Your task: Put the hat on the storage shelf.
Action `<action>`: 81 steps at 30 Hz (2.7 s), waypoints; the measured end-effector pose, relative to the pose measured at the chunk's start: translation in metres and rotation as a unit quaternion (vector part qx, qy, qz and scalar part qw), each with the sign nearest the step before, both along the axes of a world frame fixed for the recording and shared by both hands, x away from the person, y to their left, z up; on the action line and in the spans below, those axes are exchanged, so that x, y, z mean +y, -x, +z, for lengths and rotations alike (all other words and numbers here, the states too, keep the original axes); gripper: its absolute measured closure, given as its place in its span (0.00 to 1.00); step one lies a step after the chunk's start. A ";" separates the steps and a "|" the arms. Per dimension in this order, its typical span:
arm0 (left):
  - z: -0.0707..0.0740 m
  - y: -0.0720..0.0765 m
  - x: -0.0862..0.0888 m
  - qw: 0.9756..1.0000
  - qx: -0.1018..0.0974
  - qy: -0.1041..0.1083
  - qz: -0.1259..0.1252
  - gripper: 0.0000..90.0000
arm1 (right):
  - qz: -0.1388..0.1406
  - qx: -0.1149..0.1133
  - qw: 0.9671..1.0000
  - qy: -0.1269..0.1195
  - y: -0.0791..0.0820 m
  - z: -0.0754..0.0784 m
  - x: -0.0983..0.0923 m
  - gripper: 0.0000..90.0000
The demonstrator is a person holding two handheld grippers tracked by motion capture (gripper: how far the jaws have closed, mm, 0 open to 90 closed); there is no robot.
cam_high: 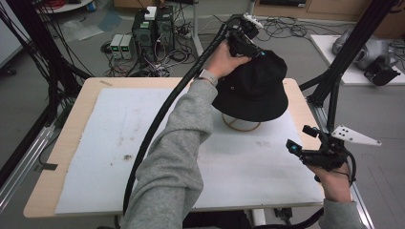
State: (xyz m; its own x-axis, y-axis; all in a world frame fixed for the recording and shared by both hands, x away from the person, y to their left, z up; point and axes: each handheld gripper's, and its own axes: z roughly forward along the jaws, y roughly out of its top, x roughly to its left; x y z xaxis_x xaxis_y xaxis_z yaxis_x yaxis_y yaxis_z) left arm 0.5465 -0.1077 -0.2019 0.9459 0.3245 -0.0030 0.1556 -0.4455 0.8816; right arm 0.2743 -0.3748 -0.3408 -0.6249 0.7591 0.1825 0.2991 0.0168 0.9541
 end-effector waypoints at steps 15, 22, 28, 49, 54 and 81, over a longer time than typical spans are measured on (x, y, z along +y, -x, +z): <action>0.007 0.001 0.006 1.000 0.016 0.023 0.006 0.76 | 0.003 0.000 1.000 0.003 -0.001 -0.001 0.002 0.02; 0.008 -0.003 0.017 0.999 0.040 0.032 0.002 0.61 | 0.004 0.002 1.000 0.003 -0.002 -0.002 0.004 0.02; 0.011 -0.002 0.024 0.996 0.067 0.057 -0.018 0.28 | 0.008 0.003 1.000 0.006 -0.002 -0.003 0.006 0.02; 0.039 0.035 0.077 0.998 0.050 0.026 -0.031 0.20 | 0.020 0.003 1.000 0.011 -0.002 -0.003 0.018 0.02; 0.044 0.051 0.097 0.998 0.034 0.030 -0.033 0.24 | 0.022 0.002 1.000 0.013 -0.002 -0.002 0.021 0.02; 0.017 0.127 0.213 0.997 0.022 0.065 0.037 0.10 | 0.029 0.004 0.999 0.013 -0.020 -0.004 0.031 0.02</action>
